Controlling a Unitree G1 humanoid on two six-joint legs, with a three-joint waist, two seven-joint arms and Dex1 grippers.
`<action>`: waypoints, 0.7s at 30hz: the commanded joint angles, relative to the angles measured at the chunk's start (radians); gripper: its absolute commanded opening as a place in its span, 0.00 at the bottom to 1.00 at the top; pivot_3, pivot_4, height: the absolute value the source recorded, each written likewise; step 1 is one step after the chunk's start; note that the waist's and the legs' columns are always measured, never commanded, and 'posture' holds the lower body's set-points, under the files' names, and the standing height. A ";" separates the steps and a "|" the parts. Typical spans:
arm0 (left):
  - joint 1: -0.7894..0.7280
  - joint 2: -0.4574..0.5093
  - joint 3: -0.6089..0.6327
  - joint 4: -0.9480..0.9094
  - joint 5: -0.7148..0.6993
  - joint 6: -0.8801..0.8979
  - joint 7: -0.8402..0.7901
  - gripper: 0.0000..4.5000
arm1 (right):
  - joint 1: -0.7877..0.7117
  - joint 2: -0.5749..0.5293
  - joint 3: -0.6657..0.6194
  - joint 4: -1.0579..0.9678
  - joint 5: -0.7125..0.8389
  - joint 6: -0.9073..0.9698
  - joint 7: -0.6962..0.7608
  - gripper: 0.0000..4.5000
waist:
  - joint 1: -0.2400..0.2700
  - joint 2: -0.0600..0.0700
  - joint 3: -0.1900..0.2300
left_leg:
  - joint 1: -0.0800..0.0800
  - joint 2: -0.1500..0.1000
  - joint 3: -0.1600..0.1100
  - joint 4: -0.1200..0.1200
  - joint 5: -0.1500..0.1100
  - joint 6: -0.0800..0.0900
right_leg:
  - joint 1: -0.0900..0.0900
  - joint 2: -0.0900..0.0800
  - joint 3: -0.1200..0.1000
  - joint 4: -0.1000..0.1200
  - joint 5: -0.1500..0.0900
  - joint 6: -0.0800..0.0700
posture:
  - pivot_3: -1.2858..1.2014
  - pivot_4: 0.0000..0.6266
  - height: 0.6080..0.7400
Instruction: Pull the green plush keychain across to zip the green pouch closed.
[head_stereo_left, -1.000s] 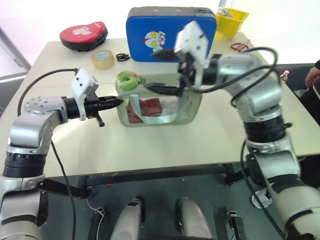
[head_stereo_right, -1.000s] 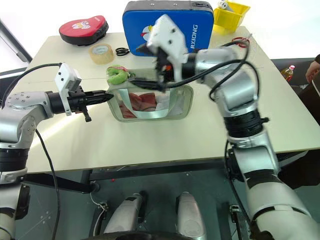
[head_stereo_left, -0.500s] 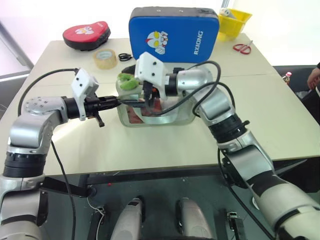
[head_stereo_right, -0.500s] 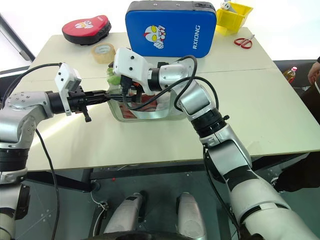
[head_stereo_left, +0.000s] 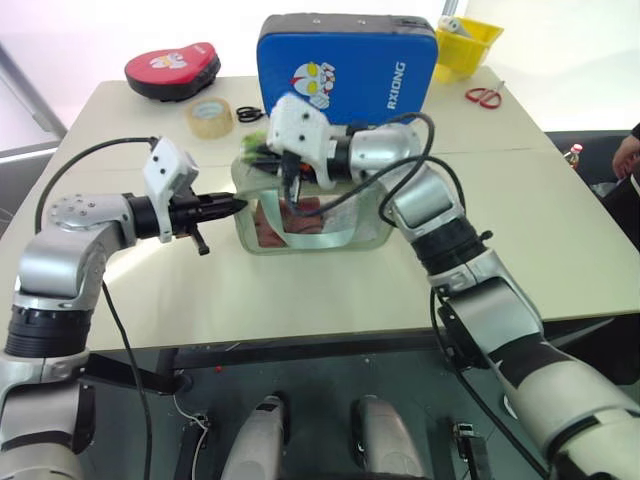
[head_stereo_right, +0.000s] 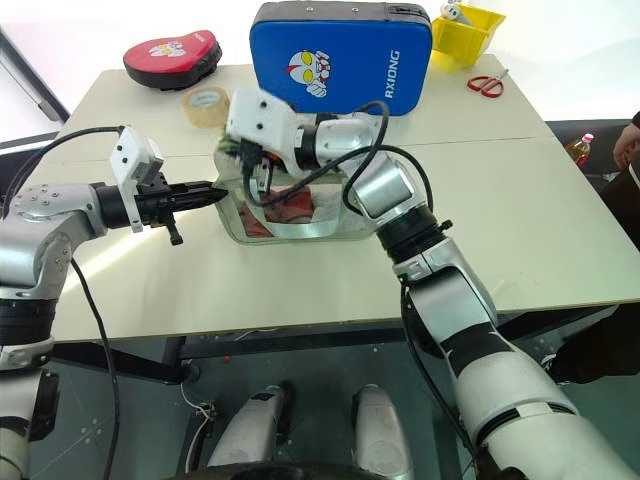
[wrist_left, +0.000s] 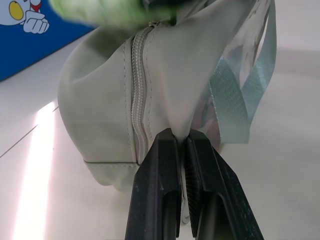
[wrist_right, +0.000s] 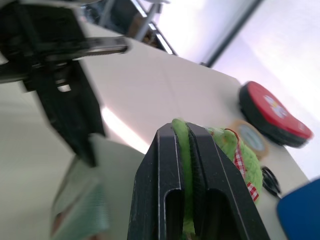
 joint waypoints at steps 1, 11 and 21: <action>-0.004 0.012 0.037 -0.034 -0.017 -0.003 0.009 0.00 | -0.054 -0.023 -0.100 -0.022 0.040 0.070 -0.060 0.01 | 0.000 0.000 0.000 | 0.000 0.000 0.000 0.000 0.000 0.000 | 0.000 0.000 0.000 0.000 0.000 0.000 | 0.52 0.24 1.00; 0.006 0.006 0.031 -0.029 -0.017 -0.008 0.017 0.00 | 0.067 -0.232 -0.220 -0.205 0.074 0.276 -0.096 0.01 | 0.002 0.000 0.000 | 0.000 0.000 0.000 0.000 0.000 0.000 | 0.000 0.000 0.000 0.000 0.000 0.000 | 0.52 0.24 1.00; -0.030 0.007 0.010 0.017 -0.008 -0.026 -0.009 0.00 | 0.252 -0.404 -0.350 -0.236 0.056 0.338 -0.250 0.01 | 0.001 0.000 0.000 | 0.000 0.000 0.001 -0.001 0.000 0.000 | 0.000 0.000 0.001 0.000 0.000 0.000 | 0.52 0.24 1.00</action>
